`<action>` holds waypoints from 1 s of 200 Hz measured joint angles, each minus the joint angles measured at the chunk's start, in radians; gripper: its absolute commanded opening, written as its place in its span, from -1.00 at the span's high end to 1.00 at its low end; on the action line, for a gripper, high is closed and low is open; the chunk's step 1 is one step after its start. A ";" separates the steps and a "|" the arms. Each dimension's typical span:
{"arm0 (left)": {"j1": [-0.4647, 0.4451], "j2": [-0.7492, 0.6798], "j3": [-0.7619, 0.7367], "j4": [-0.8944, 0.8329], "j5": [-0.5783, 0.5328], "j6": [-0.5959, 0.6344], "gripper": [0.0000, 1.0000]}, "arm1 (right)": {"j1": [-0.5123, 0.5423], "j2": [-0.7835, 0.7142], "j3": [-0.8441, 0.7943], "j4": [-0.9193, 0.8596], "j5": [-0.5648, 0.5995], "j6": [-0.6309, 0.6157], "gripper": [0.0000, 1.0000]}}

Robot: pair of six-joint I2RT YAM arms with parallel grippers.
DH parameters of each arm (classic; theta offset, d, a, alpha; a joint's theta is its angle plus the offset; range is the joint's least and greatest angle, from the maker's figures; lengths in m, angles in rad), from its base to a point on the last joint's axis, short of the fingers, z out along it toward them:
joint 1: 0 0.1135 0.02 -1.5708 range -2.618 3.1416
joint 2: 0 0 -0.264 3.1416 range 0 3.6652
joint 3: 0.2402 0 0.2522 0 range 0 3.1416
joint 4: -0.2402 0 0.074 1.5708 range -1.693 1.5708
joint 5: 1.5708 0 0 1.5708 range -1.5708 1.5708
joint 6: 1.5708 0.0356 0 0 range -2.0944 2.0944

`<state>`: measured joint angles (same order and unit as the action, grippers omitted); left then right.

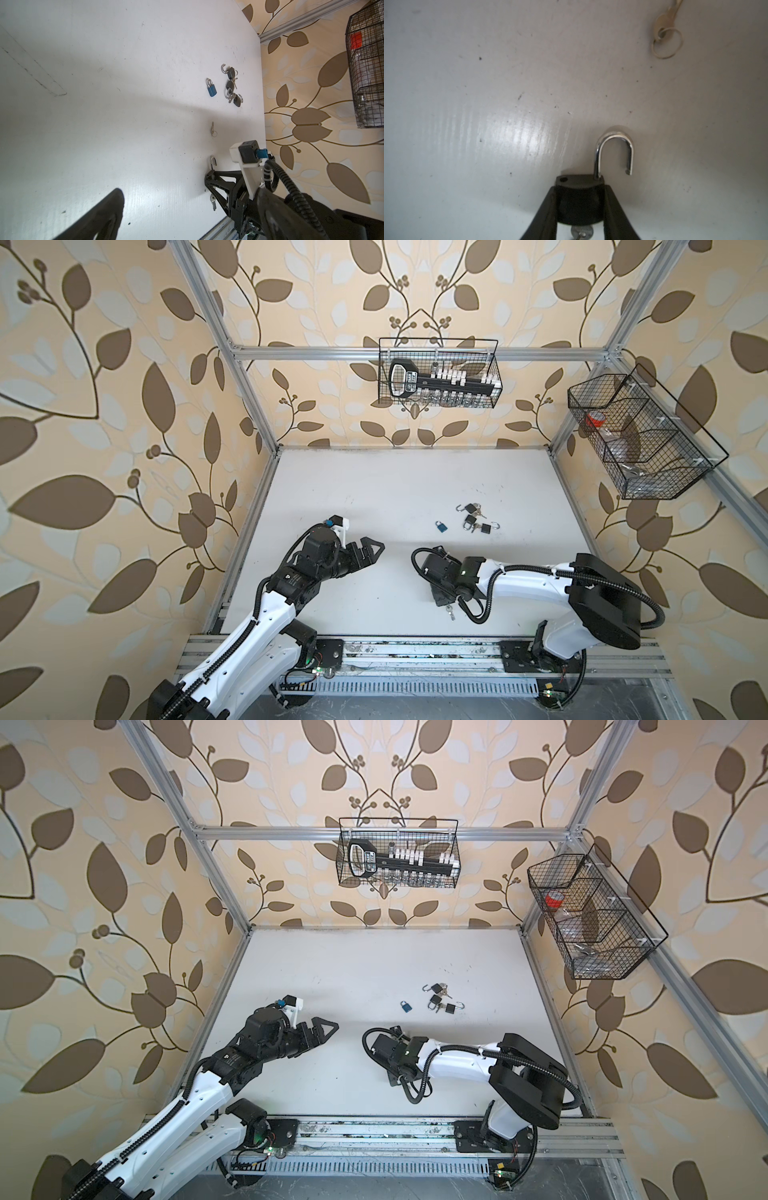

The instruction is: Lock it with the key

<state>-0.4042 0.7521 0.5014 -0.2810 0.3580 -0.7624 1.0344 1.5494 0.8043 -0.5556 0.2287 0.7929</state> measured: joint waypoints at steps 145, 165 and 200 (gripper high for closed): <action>0.000 0.017 0.126 0.116 0.045 0.029 -0.98 | -0.031 -0.451 0.024 0.136 0.048 -0.314 1.00; 0.000 0.030 0.149 0.154 0.080 0.043 -0.86 | -0.045 -0.464 0.060 0.138 -0.003 -0.414 1.00; 0.000 0.052 0.206 0.188 0.141 0.090 -0.73 | -0.077 -0.494 0.145 0.141 -0.120 -0.542 1.00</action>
<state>-0.4042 0.8043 0.7078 -0.0925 0.4992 -0.6727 0.9577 1.0557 0.9489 -0.4149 0.1085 0.2512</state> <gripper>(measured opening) 0.876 0.311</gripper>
